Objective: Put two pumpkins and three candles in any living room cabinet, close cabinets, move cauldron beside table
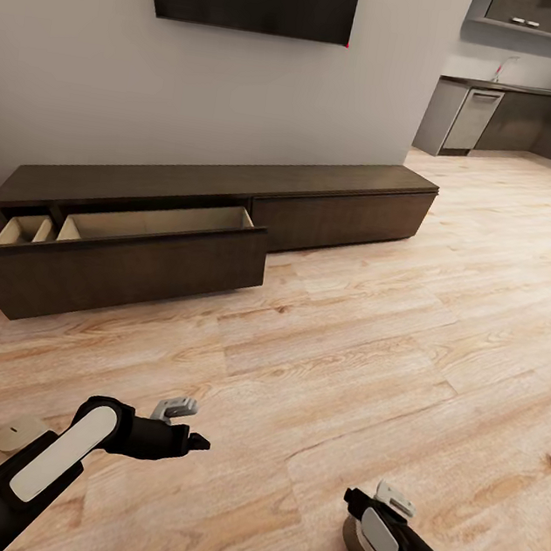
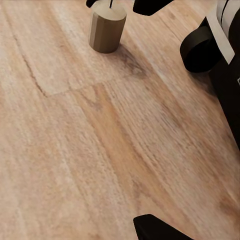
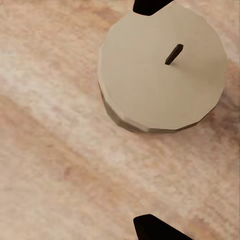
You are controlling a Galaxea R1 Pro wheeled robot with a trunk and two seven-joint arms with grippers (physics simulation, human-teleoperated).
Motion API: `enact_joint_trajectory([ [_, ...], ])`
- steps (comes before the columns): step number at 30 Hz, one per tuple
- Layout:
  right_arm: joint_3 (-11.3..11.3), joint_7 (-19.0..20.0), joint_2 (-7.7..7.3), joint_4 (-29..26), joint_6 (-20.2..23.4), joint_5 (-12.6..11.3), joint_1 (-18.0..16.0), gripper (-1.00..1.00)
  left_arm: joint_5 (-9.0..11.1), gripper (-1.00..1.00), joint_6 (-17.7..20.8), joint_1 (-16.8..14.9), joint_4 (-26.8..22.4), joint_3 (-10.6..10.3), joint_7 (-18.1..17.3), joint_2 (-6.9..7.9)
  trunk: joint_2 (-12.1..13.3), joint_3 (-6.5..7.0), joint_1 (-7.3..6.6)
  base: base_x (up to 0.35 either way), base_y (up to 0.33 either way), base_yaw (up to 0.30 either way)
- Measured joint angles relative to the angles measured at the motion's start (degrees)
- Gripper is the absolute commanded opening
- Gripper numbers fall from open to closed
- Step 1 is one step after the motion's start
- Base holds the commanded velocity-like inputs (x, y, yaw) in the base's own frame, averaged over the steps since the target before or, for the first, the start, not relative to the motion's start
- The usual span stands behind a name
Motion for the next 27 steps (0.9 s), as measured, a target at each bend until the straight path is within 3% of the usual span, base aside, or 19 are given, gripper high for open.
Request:
enact_joint_trajectory([
  [8, 0.04, -0.02, -0.16, -0.01, -0.02, 0.09, -1.13, 1.00, 0.00, 1.00, 0.00, 0.00, -0.01, 0.00, -0.02, 0.00, 0.00, 0.00, 0.00, 0.000, 0.000, 0.000],
  [13, -0.02, -0.09, -0.15, 0.02, -0.03, 2.23, -1.29, 1.00, 0.00, 1.00, 0.00, 0.00, 0.02, -0.05, 0.03, -0.04, 0.00, 0.00, 0.00, 0.000, 0.000, 0.000],
  [18, -0.04, -0.71, 0.04, 0.41, 0.46, 2.88, -1.90, 1.00, 0.00, 1.00, 0.00, 0.00, 0.02, -0.13, 0.05, -0.14, 0.00, 0.00, 0.00, 0.000, 0.000, 0.000],
  [22, 0.01, -1.69, 0.13, 0.69, 0.66, 2.93, -2.40, 1.00, -0.11, 1.00, 0.01, 0.00, 0.02, -0.10, 0.05, -0.10, -0.05, -0.88, 0.11, 0.000, 0.000, 0.000],
  [27, 0.02, -2.12, -0.02, 0.83, 1.40, 2.96, -2.59, 1.00, -0.16, 1.00, 0.00, 0.00, -0.03, -0.15, 0.05, -0.15, -0.05, -0.89, 0.10, 0.000, 0.000, 0.000],
])
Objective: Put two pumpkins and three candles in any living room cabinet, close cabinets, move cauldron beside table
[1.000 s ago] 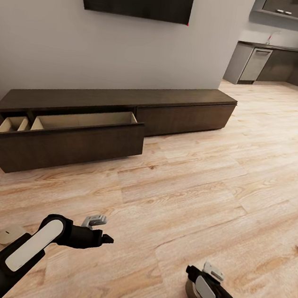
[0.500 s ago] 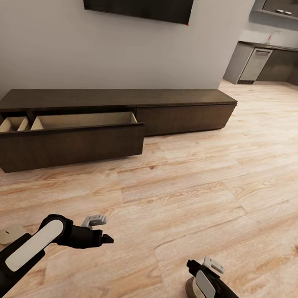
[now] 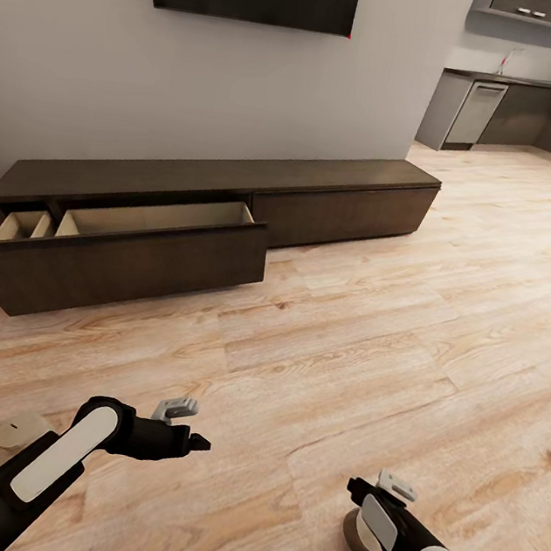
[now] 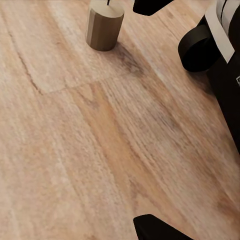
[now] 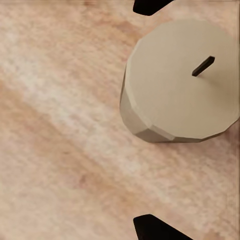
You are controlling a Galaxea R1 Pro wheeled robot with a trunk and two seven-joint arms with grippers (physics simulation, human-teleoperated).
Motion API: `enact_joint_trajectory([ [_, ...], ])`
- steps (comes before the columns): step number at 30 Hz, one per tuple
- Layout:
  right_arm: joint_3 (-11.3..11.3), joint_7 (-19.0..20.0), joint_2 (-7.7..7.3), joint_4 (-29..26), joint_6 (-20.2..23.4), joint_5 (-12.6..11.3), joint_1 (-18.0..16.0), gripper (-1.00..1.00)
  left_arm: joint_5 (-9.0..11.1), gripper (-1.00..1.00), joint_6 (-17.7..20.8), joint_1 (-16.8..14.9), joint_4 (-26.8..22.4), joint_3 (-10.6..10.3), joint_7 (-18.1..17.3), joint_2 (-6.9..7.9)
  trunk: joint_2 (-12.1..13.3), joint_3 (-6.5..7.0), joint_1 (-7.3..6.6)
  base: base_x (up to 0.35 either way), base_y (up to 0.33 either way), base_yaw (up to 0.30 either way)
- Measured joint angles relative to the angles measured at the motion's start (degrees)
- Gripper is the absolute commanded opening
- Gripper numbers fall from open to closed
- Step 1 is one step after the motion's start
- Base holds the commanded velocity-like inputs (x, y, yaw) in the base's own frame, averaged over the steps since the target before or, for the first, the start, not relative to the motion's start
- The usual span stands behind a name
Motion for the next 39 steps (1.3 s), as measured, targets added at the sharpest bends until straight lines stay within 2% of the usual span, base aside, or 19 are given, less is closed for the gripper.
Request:
enact_joint_trajectory([
  [17, 0.00, -0.11, -0.66, 0.43, -0.50, 0.02, -0.60, 1.00, -0.23, 1.00, -0.14, 0.00, 0.03, -0.14, 0.27, -0.26, 0.00, 0.00, 0.00, 0.000, 0.000, 0.000],
  [21, 0.03, -0.11, -1.12, 1.77, -1.16, 0.17, -0.64, 1.00, -1.16, 1.00, -0.22, 0.00, 0.22, -0.52, 0.61, -0.58, 0.00, 0.00, 0.00, 0.000, 0.000, 0.000],
  [25, 0.01, -0.26, -1.04, 2.13, -1.16, 2.68, -0.65, 1.00, -2.06, 1.00, -0.31, 0.00, 0.32, -0.62, 0.74, -0.71, -0.04, -0.66, 0.08, 0.000, 0.000, 0.000],
  [28, 0.03, -0.99, -0.98, 2.15, -0.97, 3.90, -0.66, 1.00, -2.22, 1.00, -0.34, 0.00, 0.36, -0.64, 0.75, -0.72, -0.04, -0.67, 0.08, 0.000, 0.000, 0.000],
  [39, 0.16, -0.15, -0.71, 1.68, -1.47, 4.71, -0.66, 1.00, -2.21, 1.00, -0.35, 0.00, 0.37, -0.81, 0.79, -0.82, -0.04, -0.67, 0.08, 0.000, 0.000, 0.000],
])
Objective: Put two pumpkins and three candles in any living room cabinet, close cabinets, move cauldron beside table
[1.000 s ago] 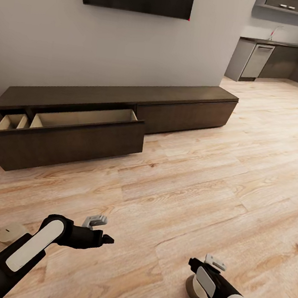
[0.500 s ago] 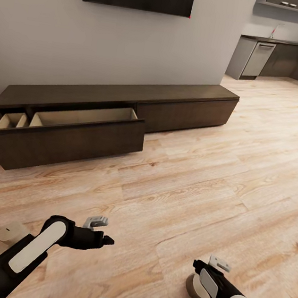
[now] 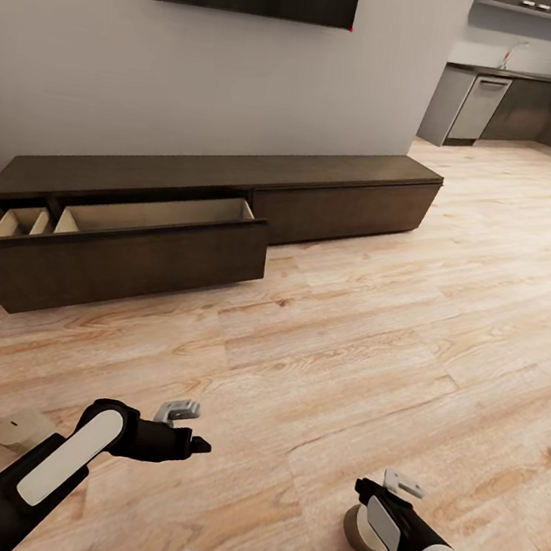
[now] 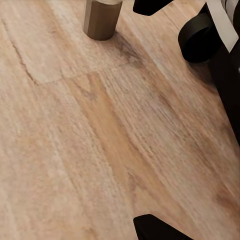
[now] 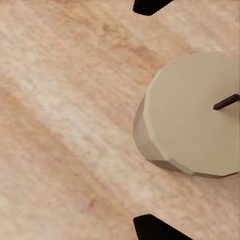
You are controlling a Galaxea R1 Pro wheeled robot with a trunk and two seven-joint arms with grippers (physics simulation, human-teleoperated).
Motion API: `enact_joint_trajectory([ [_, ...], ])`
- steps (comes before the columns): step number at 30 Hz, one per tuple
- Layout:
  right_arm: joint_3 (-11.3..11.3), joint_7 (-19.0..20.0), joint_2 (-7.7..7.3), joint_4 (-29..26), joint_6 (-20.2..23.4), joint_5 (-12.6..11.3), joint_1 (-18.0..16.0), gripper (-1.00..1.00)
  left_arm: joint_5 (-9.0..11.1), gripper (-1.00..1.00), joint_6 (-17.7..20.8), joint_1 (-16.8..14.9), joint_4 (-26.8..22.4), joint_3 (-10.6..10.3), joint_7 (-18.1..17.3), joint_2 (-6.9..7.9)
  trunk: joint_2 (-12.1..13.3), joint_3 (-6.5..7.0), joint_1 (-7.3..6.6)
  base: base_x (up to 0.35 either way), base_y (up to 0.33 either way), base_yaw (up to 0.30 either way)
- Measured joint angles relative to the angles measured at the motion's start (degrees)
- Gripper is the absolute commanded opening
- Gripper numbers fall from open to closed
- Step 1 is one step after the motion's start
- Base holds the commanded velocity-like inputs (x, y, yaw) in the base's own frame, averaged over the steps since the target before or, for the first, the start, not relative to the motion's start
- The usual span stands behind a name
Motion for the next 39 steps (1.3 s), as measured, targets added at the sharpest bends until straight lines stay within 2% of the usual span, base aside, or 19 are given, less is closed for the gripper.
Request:
enact_joint_trajectory([
  [3, -0.03, 1.69, 0.01, 0.34, 0.04, -0.02, 0.03, 1.00, 0.00, 1.00, 0.00, 0.00, 0.01, 0.00, 0.00, 0.00, 0.00, 0.00, 0.00, 0.000, 0.000, 0.000],
  [8, -0.08, 3.22, 0.08, 0.60, 0.41, -0.22, 0.00, 1.00, -0.01, 1.00, 0.00, 0.00, 0.00, 0.00, -0.04, 0.00, -0.06, -1.10, 0.13, 0.000, 0.000, 0.000],
  [16, -0.18, 3.37, -0.01, 1.28, 0.95, -0.42, 0.00, 1.00, 0.00, 1.00, 0.00, 0.00, -0.05, 0.00, -0.07, 0.00, -0.07, -1.11, 0.13, 0.000, 0.000, 0.000],
  [21, -0.25, 3.28, -0.12, 1.41, 0.96, -0.47, 0.02, 1.00, 0.05, 1.00, 0.00, 0.00, -0.06, 0.00, -0.02, 0.00, -0.13, -2.21, 0.26, 0.000, 0.000, 0.000],
  [26, -0.21, 3.16, -0.03, 1.40, 0.92, -0.46, 0.00, 1.00, 0.03, 1.00, 0.00, 0.00, -0.06, -0.01, -0.05, 0.00, -0.13, -2.22, 0.26, 0.000, 0.000, 0.000],
  [33, -0.17, 3.19, 0.00, 1.32, 0.88, -0.46, 0.00, 1.00, 0.04, 1.00, 0.03, 0.00, -0.16, 0.08, -0.53, 0.06, -0.22, -3.55, 0.41, 0.000, 0.000, 0.000],
  [37, -0.17, 3.25, 0.00, 1.30, 0.88, -0.46, 0.04, 1.00, 0.64, 1.00, 0.43, 0.01, -1.39, 0.37, -1.29, 0.68, -0.22, -3.55, 0.41, 0.000, 0.000, 0.000],
  [39, -0.17, 3.34, 0.01, 1.29, 0.88, -0.46, 0.06, 1.00, 1.41, 1.00, 0.69, 0.11, -2.80, 0.69, -2.52, 1.86, -0.22, -3.55, 0.41, 0.000, 0.000, 0.000],
])
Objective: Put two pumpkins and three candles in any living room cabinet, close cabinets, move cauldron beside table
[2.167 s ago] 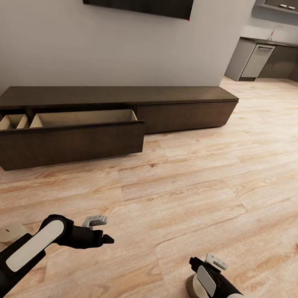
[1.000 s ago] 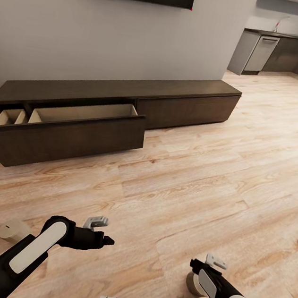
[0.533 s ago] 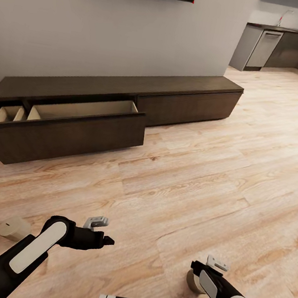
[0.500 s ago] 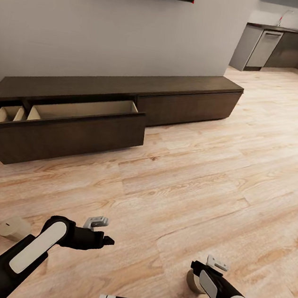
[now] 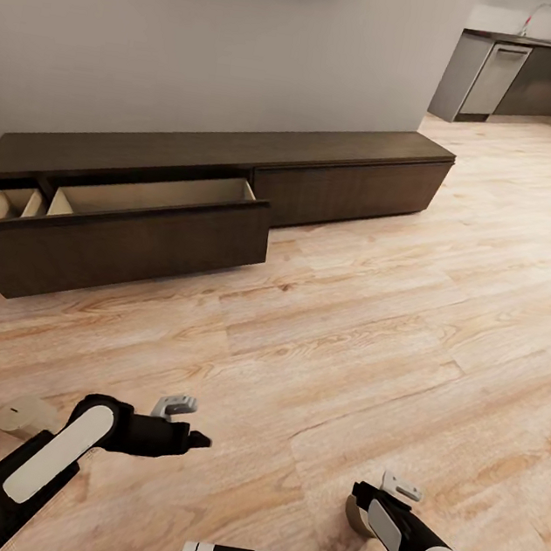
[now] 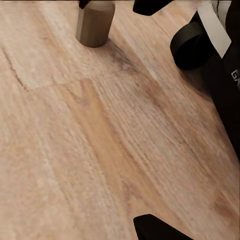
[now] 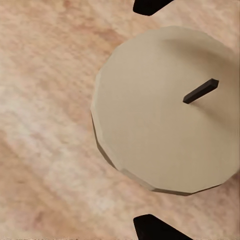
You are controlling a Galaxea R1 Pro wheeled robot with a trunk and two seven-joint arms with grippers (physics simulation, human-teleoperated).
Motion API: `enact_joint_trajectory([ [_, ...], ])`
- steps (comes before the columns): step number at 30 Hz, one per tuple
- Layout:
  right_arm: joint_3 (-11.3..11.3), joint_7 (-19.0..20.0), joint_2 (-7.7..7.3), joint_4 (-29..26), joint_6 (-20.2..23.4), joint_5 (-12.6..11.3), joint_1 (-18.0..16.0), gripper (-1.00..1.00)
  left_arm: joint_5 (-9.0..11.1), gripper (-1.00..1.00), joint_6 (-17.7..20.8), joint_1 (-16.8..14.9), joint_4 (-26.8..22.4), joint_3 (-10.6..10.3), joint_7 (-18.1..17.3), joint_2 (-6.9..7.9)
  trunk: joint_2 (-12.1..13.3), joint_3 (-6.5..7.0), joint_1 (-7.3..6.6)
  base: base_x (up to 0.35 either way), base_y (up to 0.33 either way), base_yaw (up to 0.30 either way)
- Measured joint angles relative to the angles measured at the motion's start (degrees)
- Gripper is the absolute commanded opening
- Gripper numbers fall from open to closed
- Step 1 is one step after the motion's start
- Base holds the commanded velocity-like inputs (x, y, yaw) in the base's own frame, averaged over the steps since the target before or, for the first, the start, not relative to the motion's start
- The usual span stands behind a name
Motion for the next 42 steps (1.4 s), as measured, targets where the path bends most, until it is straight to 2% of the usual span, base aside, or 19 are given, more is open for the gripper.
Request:
enact_joint_trajectory([
  [1, 0.00, 0.04, 0.00, 0.00, 0.00, 0.00, -0.01, 1.00, 0.75, 1.00, 0.08, 0.05, -0.67, 0.12, -0.98, 1.05, 0.00, 0.00, 0.00, 0.000, 0.000, 0.000],
  [3, 0.00, 0.10, 0.00, 0.02, 0.02, 0.04, -0.03, 1.00, 4.92, 1.00, 0.18, 0.17, -2.50, 0.23, -5.54, 4.67, 0.00, 0.00, 0.00, 0.000, 0.000, 0.000],
  [6, 0.00, 0.11, 0.00, 0.02, 0.01, 0.05, -0.04, 1.00, 9.22, 1.00, 0.22, 0.21, -3.42, 0.19, -10.39, 7.76, 0.00, 0.00, 0.00, 0.000, 0.000, 0.000],
  [7, 0.00, 0.12, 0.00, 0.01, 0.00, 0.04, -0.04, 1.00, 10.58, 1.00, 0.22, 0.22, -3.63, 0.17, -12.05, 8.71, 0.00, 0.00, 0.00, 0.000, 0.000, 0.000],
  [9, 0.00, 0.12, 0.00, 0.01, 0.00, 0.06, -0.04, 1.00, 11.37, 1.00, 0.23, 0.25, -3.73, 0.14, -12.95, 9.20, 0.00, 0.00, 0.00, 0.000, 0.000, 0.000],
  [14, 0.00, 0.17, 0.00, -0.01, 0.00, 0.08, -0.06, 1.00, 12.17, 1.00, 0.09, 0.36, -3.71, -0.14, -13.86, 9.47, -0.05, -0.88, 0.11, 0.000, 0.000, 0.000],
  [26, 0.01, 0.27, -0.09, -0.09, 0.00, 0.17, -0.04, 1.00, 12.29, 1.00, -0.02, 0.44, -3.45, -0.13, -13.88, 9.31, -0.05, -0.89, 0.10, 0.000, 0.000, 0.000],
  [30, 0.01, 0.29, -0.12, -0.52, -0.10, 0.24, -0.05, 1.00, 12.24, 1.00, -0.20, 0.42, -3.37, -0.18, -13.88, 9.29, -0.10, -1.77, 0.21, 0.000, 0.000, 0.000],
  [42, 0.06, 0.30, -0.17, -0.75, -0.46, 0.26, -0.05, 1.00, 12.23, 1.00, -0.29, 0.42, -3.34, -0.19, -13.88, 9.13, -0.11, -1.77, 0.21, 0.000, 0.000, 0.000],
])
